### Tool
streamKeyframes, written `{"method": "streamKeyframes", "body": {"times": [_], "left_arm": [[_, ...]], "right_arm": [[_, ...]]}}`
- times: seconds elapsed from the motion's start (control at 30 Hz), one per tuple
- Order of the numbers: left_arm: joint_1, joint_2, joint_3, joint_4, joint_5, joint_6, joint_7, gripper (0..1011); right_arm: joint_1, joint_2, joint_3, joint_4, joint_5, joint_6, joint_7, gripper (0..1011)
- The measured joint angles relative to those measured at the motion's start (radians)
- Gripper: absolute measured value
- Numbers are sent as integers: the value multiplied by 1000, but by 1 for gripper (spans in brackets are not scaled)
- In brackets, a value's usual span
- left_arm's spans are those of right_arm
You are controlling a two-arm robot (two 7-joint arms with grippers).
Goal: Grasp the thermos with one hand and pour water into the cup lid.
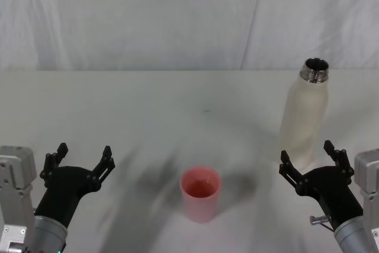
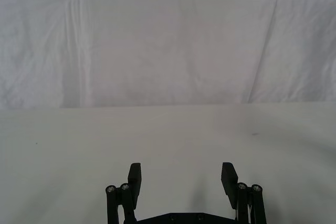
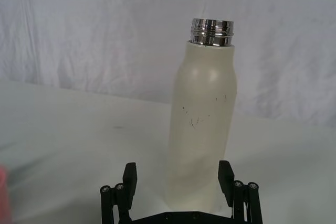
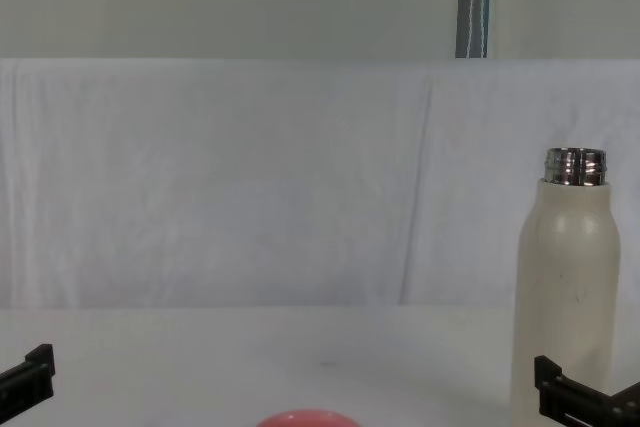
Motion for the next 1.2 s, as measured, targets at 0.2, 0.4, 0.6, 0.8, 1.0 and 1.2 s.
{"method": "streamKeyframes", "body": {"times": [0.2, 0.4, 0.6, 0.8, 1.0, 1.2], "left_arm": [[0, 0, 0, 0, 0, 0, 0, 1001], [0, 0, 0, 0, 0, 0, 0, 1001], [0, 0, 0, 0, 0, 0, 0, 1001], [0, 0, 0, 0, 0, 0, 0, 1001], [0, 0, 0, 0, 0, 0, 0, 1001], [0, 0, 0, 0, 0, 0, 0, 1001]], "right_arm": [[0, 0, 0, 0, 0, 0, 0, 1001], [0, 0, 0, 0, 0, 0, 0, 1001], [0, 0, 0, 0, 0, 0, 0, 1001], [0, 0, 0, 0, 0, 0, 0, 1001], [0, 0, 0, 0, 0, 0, 0, 1001], [0, 0, 0, 0, 0, 0, 0, 1001]]}}
